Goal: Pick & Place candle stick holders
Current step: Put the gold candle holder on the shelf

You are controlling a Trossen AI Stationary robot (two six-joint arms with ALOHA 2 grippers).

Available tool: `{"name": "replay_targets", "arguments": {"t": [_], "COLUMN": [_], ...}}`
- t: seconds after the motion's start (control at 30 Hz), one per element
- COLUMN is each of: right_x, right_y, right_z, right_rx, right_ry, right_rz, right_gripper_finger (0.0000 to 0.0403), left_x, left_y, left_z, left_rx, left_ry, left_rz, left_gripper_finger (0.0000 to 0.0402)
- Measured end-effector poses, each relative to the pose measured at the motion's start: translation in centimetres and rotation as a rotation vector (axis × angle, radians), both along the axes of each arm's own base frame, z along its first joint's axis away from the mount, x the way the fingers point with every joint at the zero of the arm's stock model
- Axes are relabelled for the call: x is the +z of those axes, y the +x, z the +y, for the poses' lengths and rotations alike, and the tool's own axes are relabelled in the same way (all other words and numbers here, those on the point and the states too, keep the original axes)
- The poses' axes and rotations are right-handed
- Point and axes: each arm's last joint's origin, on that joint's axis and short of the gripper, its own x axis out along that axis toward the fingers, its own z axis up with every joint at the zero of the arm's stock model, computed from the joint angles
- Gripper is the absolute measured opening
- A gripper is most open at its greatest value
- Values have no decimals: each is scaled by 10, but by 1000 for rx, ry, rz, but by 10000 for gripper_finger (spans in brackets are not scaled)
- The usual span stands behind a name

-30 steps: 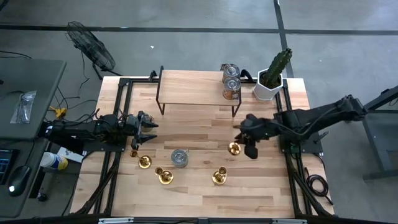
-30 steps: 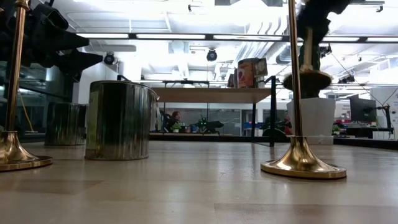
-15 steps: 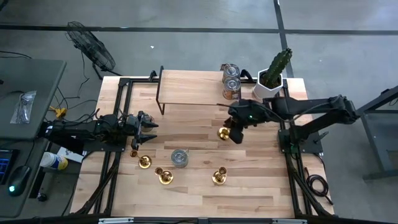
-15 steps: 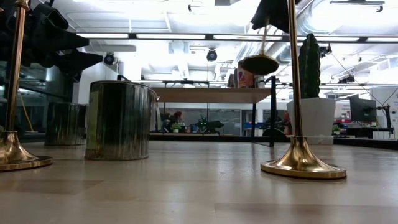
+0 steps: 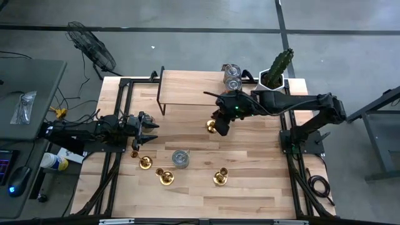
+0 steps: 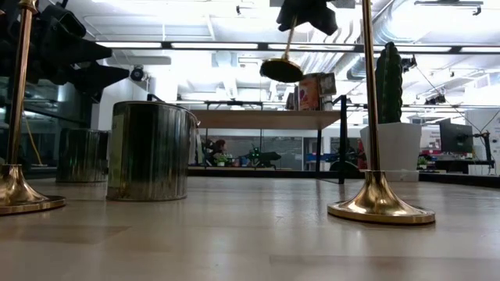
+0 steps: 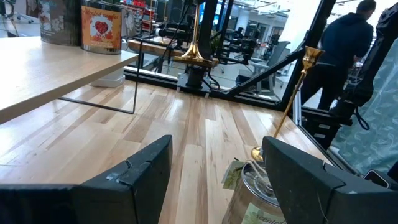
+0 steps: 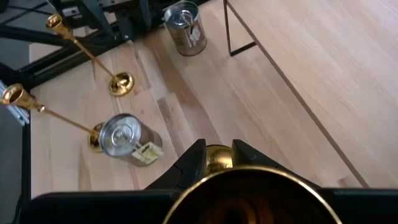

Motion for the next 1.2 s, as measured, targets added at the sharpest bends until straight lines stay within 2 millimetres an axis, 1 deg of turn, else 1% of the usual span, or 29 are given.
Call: {"name": "replay_targets", "arguments": {"t": [0.13,0.4,0.6,0.67,0.8,0.93,1.07,1.2], "right_x": [0,1,6,8,11,13,16,17], "right_y": [5,7,11,13,15,18,20,20], "right_z": [-1,-1,-5,-7,-11,-14,-16,-18], "right_rx": [-35,-81,-96,-101,-104,-95,-90,-90], "right_ry": [11,25,29,29,30,38,23,14], "right_rz": [-6,-31,-102,-128,-170,-206,-236,-249], "right_gripper_finger": [61,61,61,61,61,61,61,61], "left_x": [0,2,11,18,33,49,65,85], "left_y": [0,0,-1,-2,-4,-2,9,28], "left_z": [0,0,-4,-5,-5,-5,-6,-7], "left_rx": [1,1,-139,-175,-176,-178,-194,-206], "left_ry": [0,-5,21,45,78,144,182,240], "left_rz": [-2,-25,-77,-91,-124,-122,-72,-10], "left_gripper_finger": [243,243,243,243,243,243,243,243]}}
